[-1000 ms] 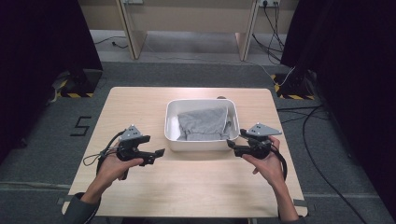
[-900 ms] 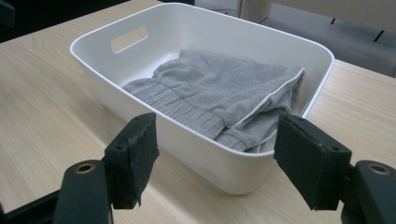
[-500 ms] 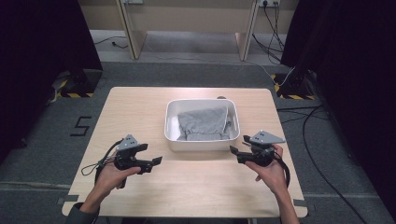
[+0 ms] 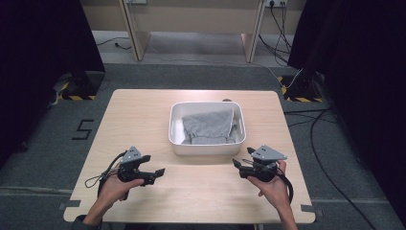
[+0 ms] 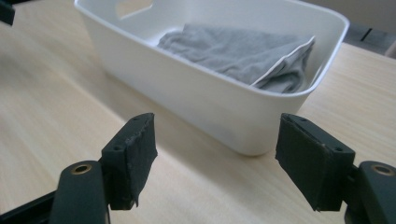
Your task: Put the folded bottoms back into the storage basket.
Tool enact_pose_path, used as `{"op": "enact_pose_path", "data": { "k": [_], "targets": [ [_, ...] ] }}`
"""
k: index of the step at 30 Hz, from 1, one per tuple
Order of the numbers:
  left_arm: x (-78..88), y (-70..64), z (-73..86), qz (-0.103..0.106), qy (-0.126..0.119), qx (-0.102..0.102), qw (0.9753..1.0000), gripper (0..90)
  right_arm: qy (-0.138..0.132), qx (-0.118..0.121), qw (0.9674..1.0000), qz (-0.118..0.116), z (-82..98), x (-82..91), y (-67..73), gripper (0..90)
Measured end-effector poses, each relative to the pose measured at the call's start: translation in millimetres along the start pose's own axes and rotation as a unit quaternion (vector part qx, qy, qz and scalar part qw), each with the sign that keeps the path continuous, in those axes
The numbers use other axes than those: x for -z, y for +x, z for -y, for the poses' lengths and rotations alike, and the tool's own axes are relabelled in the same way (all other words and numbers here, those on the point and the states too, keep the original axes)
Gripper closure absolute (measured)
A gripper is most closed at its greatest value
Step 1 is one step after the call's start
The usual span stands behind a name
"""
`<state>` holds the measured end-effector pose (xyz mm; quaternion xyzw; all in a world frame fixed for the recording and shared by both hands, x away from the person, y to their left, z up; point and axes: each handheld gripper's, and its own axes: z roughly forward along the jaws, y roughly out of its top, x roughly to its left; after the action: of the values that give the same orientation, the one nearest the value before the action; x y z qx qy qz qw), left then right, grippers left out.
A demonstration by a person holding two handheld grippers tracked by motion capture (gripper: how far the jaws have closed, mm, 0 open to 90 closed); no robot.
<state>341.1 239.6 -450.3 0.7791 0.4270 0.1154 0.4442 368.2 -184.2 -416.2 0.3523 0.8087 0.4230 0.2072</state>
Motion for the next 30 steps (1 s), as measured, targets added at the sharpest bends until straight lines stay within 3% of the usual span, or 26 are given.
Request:
{"op": "enact_pose_path", "data": {
  "k": [10, 21, 30],
  "targets": [
    [-6.8, 1.3, 24.2, -0.009, 0.025, -0.003, 0.9997, 16.2, 0.014, -0.005, 0.9998, -0.012, 21.0, -0.1, 9.4, 27.9],
    [1.7, -1.1, 48.5, -0.018, 0.033, 0.004, 0.9993, 15.6, 0.04, -0.005, 0.999, -0.017, 42.5, -3.4, 16.3, 26.9],
    [5.7, -4.4, 60.6, -0.033, 0.046, -0.014, 0.9983, 15.5, 0.057, -0.015, 0.9981, -0.019, 60.2, -3.4, 17.3, 25.2]
  ]
}}
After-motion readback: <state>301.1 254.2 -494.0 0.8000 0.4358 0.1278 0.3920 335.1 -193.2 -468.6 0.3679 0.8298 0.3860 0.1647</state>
